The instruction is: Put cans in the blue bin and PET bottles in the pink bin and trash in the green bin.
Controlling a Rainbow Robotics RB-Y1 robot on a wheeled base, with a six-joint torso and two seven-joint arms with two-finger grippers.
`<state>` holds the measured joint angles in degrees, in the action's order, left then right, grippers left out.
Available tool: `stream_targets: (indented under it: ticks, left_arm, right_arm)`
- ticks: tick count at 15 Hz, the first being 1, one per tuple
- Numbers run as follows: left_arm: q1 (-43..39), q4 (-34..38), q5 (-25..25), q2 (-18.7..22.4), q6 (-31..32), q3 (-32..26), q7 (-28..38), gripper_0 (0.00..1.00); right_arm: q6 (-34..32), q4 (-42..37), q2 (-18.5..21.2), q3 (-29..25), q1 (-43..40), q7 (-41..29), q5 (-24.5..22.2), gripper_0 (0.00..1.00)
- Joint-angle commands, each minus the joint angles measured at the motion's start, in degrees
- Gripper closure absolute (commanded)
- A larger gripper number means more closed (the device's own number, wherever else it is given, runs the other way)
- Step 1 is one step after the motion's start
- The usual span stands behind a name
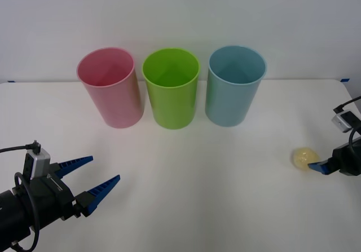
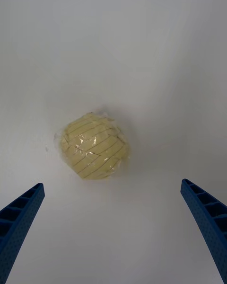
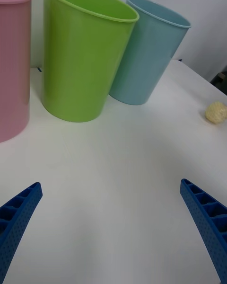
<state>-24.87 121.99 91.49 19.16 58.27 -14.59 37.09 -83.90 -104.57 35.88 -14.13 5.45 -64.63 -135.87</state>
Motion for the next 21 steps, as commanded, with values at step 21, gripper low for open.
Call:
stream_targets:
  ticks: [21]
  left_arm:
    - [0.0, 0.0, 0.0, 0.0, 0.0, 0.0, 0.0, 0.00]
  right_arm:
    - [10.2, 13.9, -4.3, 8.2, 5.9, 1.3, -6.7, 0.00]
